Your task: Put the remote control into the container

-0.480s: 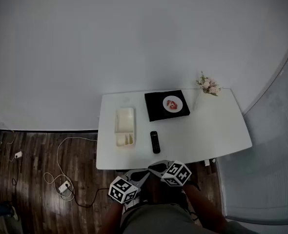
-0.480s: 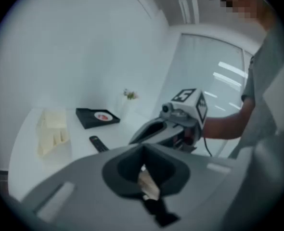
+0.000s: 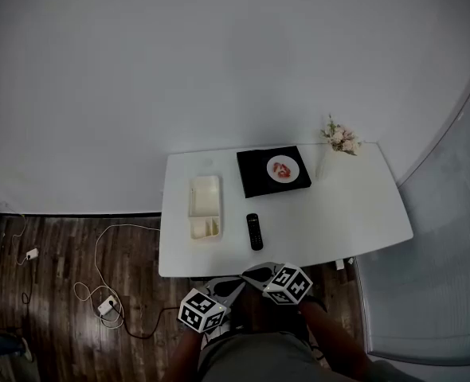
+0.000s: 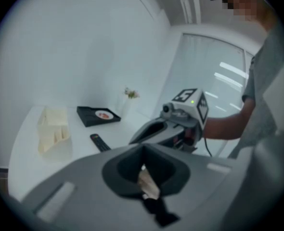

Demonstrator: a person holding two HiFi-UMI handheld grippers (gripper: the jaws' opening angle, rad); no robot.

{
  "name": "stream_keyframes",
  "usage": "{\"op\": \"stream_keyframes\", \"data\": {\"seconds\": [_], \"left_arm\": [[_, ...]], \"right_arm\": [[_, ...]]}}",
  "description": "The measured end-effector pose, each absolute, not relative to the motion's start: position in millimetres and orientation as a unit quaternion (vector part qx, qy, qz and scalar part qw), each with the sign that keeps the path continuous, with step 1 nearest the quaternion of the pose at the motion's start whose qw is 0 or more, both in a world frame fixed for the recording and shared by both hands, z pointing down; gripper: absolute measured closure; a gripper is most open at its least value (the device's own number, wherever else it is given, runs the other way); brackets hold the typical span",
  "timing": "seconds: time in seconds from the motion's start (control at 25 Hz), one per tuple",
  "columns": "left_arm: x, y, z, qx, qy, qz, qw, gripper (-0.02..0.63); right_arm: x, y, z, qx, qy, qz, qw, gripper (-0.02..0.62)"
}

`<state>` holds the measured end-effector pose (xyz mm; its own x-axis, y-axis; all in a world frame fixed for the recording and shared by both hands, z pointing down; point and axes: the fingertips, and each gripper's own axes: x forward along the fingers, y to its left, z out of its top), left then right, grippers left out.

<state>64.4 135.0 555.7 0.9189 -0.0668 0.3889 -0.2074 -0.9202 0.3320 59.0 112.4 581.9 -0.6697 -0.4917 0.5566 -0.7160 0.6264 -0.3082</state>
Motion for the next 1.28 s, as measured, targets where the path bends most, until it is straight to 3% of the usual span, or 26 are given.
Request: {"op": "stream_keyframes", "data": {"seconds": [1.28], "left_arm": [[29, 122, 562, 0.962, -0.033, 0.19, 0.192, 0.606]], "right_arm": [[27, 99, 589, 0.406, -0.846, 0.277, 0.208, 0.58]]}}
